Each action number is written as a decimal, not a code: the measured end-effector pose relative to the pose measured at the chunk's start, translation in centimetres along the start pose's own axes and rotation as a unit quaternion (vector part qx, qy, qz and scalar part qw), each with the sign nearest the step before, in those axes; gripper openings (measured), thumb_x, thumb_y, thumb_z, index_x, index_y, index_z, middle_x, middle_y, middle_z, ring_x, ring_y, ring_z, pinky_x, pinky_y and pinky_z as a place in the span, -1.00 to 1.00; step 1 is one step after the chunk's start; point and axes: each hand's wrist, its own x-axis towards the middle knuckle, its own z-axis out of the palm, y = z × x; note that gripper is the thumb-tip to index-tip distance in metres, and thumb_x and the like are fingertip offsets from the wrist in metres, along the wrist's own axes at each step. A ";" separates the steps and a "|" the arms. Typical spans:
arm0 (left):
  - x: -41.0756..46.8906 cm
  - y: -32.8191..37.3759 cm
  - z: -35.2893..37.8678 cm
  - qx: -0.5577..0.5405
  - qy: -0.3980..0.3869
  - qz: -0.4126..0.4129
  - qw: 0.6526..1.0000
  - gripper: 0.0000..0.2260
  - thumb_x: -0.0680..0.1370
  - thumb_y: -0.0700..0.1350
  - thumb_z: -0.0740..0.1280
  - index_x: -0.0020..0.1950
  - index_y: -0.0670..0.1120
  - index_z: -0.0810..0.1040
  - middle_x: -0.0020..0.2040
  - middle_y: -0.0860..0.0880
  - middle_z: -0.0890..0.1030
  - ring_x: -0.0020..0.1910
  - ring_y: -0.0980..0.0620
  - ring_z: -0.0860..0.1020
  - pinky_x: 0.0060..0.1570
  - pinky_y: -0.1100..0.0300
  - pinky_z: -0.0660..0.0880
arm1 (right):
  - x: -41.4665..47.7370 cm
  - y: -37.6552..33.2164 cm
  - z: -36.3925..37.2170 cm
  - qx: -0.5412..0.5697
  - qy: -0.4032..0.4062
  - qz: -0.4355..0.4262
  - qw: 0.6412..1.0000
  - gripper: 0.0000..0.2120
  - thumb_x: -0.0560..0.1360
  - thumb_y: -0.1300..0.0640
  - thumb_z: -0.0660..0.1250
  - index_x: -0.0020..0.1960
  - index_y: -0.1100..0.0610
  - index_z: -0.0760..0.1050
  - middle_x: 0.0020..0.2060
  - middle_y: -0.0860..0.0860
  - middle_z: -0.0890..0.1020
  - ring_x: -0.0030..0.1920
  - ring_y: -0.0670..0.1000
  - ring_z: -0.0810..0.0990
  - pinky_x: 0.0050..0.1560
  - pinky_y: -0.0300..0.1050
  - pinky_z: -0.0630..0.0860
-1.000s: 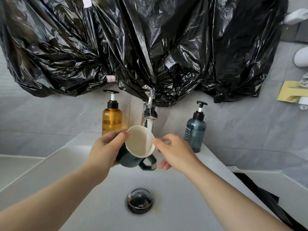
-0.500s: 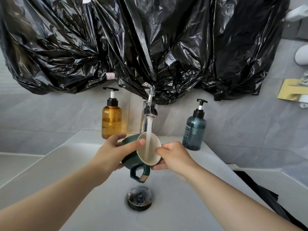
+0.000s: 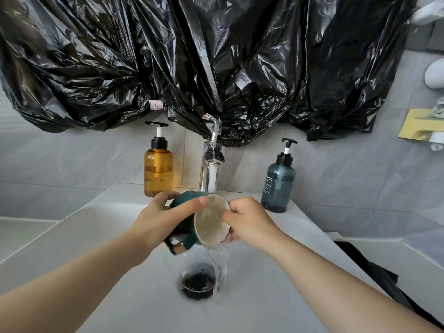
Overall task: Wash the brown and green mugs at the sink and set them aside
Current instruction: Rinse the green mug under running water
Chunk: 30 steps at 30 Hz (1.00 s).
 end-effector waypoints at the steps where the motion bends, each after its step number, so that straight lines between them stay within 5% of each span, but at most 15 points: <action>1: 0.1 0.1 -0.2 -0.022 -0.005 -0.004 1.000 -0.05 -0.01 0.35 0.59 0.30 0.03 0.44 0.06 -0.08 0.66 -0.06 -0.05 0.70 -0.08 0.08 0.63 | 0.1 0.1 0.1 0.052 -0.001 0.018 0.998 -0.81 0.56 0.32 0.18 -0.06 0.46 0.49 -0.21 0.28 0.60 -0.35 0.17 0.69 -0.28 0.05 0.66; 4: 0.2 0.2 -0.1 -0.068 -0.025 0.006 0.997 -0.01 -0.02 0.22 0.62 0.35 0.01 0.40 0.13 -0.06 0.64 -0.04 0.00 0.71 -0.04 0.04 0.65 | 0.1 -0.2 0.2 0.231 -0.019 0.094 0.968 -0.80 0.56 0.38 0.14 0.08 0.41 0.50 -0.17 0.26 0.65 -0.29 0.15 0.71 -0.30 -0.18 0.64; 7: 0.4 -0.3 0.2 -0.079 0.002 0.012 0.997 -0.08 -0.05 0.14 0.63 0.27 0.00 0.46 0.08 -0.10 0.67 -0.07 -0.03 0.72 -0.05 0.01 0.66 | 0.0 -0.4 0.1 0.288 -0.062 0.129 0.947 -0.77 0.58 0.35 0.16 0.18 0.40 0.47 -0.09 0.27 0.67 -0.26 0.09 0.71 -0.28 -0.23 0.63; 12: 0.7 -0.8 0.1 -0.083 0.046 0.023 0.995 -0.22 0.08 0.13 0.55 0.27 -0.01 0.49 0.06 -0.11 0.65 -0.07 -0.08 0.70 -0.13 0.02 0.67 | 0.4 0.0 -0.5 0.111 -0.078 0.087 0.987 -0.75 0.58 0.20 0.21 0.14 0.32 0.55 -0.10 0.22 0.70 -0.21 0.12 0.70 -0.06 -0.07 0.67; 16: 0.8 -0.4 -0.3 -0.017 0.068 0.057 0.996 -0.22 0.00 0.25 0.52 0.19 0.04 0.57 0.06 -0.03 0.67 -0.03 -0.06 0.68 0.01 -0.06 0.64 | 0.6 0.3 -1.5 0.042 -0.047 -0.004 0.998 -0.75 0.57 0.12 0.32 0.19 0.23 0.56 -0.05 0.17 0.69 -0.29 0.04 0.70 -0.15 -0.12 0.67; 19: 0.5 -0.1 -0.4 0.039 0.073 0.090 0.992 -0.31 0.10 0.19 0.59 0.19 0.05 0.56 0.04 0.02 0.66 -0.05 0.01 0.65 -0.14 0.19 0.63 | 0.3 0.0 -2.0 -0.017 -0.062 -0.015 0.998 -0.78 0.56 0.13 0.33 0.11 0.26 0.56 -0.12 0.11 0.68 -0.32 0.01 0.69 -0.20 -0.14 0.66; 23: 0.2 1.0 -1.2 0.212 0.149 0.192 0.947 -0.41 0.23 0.04 0.61 0.21 0.11 0.51 0.00 0.09 0.55 -0.03 0.07 0.54 -0.22 0.39 0.38 | 0.6 0.5 -3.2 -0.121 0.036 -0.030 0.992 -0.83 0.50 0.16 0.31 0.07 0.11 0.58 -0.15 0.05 0.69 -0.34 0.03 0.70 -0.16 0.02 0.67; 30: -0.3 2.6 -2.8 0.386 0.283 0.298 0.826 -0.26 0.21 -0.03 0.62 0.37 -0.01 0.48 0.04 0.02 0.34 0.05 -0.06 0.27 0.02 0.14 0.27 | 0.5 0.4 -3.6 -0.210 0.069 -0.062 0.973 -0.81 0.51 0.11 0.28 0.09 0.07 0.58 -0.13 0.05 0.70 -0.29 0.02 0.70 -0.10 0.04 0.64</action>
